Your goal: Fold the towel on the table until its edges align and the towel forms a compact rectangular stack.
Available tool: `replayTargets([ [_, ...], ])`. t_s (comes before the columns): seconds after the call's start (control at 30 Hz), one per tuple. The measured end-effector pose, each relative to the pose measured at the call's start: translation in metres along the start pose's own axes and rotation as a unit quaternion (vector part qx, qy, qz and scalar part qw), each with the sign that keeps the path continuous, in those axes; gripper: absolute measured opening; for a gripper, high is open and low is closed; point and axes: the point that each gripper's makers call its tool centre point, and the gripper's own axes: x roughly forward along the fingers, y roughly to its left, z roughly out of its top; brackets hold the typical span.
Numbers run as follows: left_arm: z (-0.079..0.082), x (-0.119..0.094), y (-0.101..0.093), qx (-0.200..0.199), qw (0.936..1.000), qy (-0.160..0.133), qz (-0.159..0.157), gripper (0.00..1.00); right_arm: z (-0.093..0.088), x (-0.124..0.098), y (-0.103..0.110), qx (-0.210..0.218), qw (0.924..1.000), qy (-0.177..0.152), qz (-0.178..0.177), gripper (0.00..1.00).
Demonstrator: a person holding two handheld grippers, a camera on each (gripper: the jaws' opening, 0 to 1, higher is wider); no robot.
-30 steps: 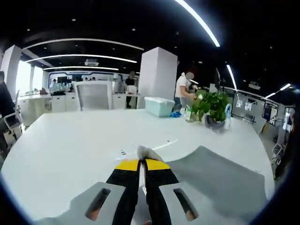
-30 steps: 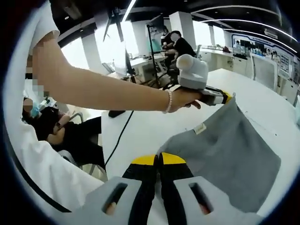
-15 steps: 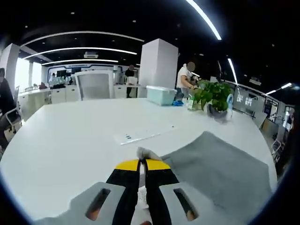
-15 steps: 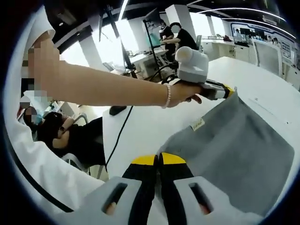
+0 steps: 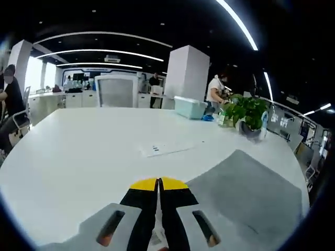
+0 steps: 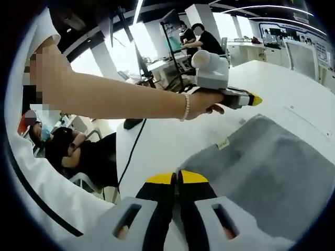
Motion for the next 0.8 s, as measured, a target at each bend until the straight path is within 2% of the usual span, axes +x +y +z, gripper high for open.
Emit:
replayTargets([
  [0.07, 0.0, -0.001, 0.0, -0.002, 1.0, 0.0, 0.001, 0.01, 0.004, -0.001, 0.005, 0.002, 0.9999, -0.006, 0.01, 0.0],
  [0.2, 0.003, -0.004, -0.002, -0.001, 1.0, -0.001, 0.003, 0.01, 0.006, -0.002, 0.006, -0.026, 0.9997, -0.004, 0.001, 0.0],
  [0.3, 0.008, -0.009, -0.005, 0.003, 1.0, -0.003, 0.003, 0.01, 0.008, -0.009, 0.001, -0.025, 0.9996, -0.011, -0.008, 0.0],
  [0.53, 0.015, -0.024, -0.016, 0.018, 0.9998, -0.002, 0.004, 0.01, 0.011, -0.036, -0.026, -0.015, 0.9976, -0.033, -0.06, 0.0],
  [0.8, 0.017, -0.051, -0.033, 0.021, 0.9996, -0.006, 0.017, 0.01, 0.01, -0.086, -0.065, -0.02, 0.9908, -0.046, -0.126, 0.0],
])
